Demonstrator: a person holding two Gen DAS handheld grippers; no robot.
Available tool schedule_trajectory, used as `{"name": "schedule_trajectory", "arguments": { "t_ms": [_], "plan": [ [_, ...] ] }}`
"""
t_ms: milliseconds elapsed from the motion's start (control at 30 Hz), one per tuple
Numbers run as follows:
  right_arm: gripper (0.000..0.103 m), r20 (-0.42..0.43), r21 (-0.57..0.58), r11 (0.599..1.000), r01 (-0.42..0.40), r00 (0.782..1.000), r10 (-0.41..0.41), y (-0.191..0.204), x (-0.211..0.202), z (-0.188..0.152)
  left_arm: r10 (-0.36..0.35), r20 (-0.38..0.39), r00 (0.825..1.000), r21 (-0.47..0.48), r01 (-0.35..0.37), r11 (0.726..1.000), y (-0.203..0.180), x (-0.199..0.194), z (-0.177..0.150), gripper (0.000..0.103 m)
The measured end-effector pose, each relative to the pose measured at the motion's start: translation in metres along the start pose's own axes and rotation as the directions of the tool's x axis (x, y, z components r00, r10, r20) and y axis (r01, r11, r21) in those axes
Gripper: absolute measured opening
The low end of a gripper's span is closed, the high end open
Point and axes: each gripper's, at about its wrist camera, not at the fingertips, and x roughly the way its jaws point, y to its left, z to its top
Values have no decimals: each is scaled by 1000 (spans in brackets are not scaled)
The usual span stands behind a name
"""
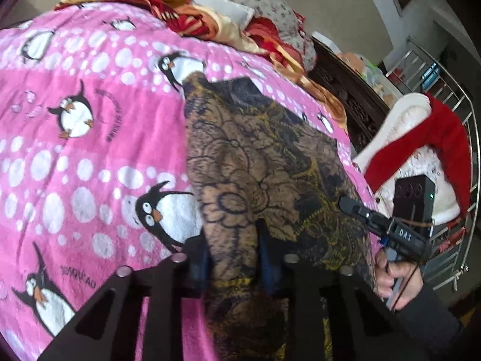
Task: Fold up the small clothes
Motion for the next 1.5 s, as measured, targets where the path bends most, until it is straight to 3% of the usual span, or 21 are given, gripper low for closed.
{"name": "schedule_trajectory", "arguments": {
  "t_ms": [167,267,400,633,733,800,933,1033,1133,1200,1267,1333,1433,1467,1500],
  "plan": [
    [31,-40,29,996,85,996,-84,23,-5,8,-13,55,998,15,12,1000,-10,-28,3,19],
    [30,-52,39,996,82,995,-80,43,-3,15,-14,81,997,27,12,1000,-4,-49,7,19],
    [30,-88,57,997,42,995,-37,70,24,21,6,102,995,18,-8,1000,30,-76,18,19],
    [30,-141,61,997,-51,988,59,118,113,20,103,114,988,-41,-99,994,111,-121,27,19],
    [30,-142,12,999,-43,989,44,124,128,19,98,100,990,-65,-92,994,130,-119,24,20],
    [31,-155,38,999,-11,988,17,114,135,14,96,61,994,-55,-93,994,137,-99,25,23],
    [36,-137,132,991,-31,989,49,98,128,7,115,43,992,-25,-114,993,143,-95,21,32],
    [37,-124,148,989,4,992,14,101,104,10,138,72,988,-20,-137,990,141,-112,23,35],
    [37,-65,46,998,53,997,-49,130,64,12,165,146,975,-48,-159,986,136,-139,21,47],
    [37,-66,-77,995,61,996,-66,160,55,7,160,182,970,-62,-151,987,126,-151,18,47],
    [35,-65,-233,966,113,989,-131,198,59,-6,153,197,968,-45,-147,988,108,-152,13,45],
    [34,-61,-372,917,146,982,-181,232,74,-20,155,183,971,-25,-153,988,94,-141,10,35],
    [32,-57,-461,856,233,955,-290,249,103,-41,222,118,968,-25,-220,975,90,-110,5,27],
    [25,-57,-489,819,301,925,-375,245,117,-47,239,103,966,-23,-238,971,91,-99,3,27],
    [25,-49,-504,778,376,887,-460,233,122,-52,257,105,961,-19,-256,966,92,-92,-2,26]
  ]
}}
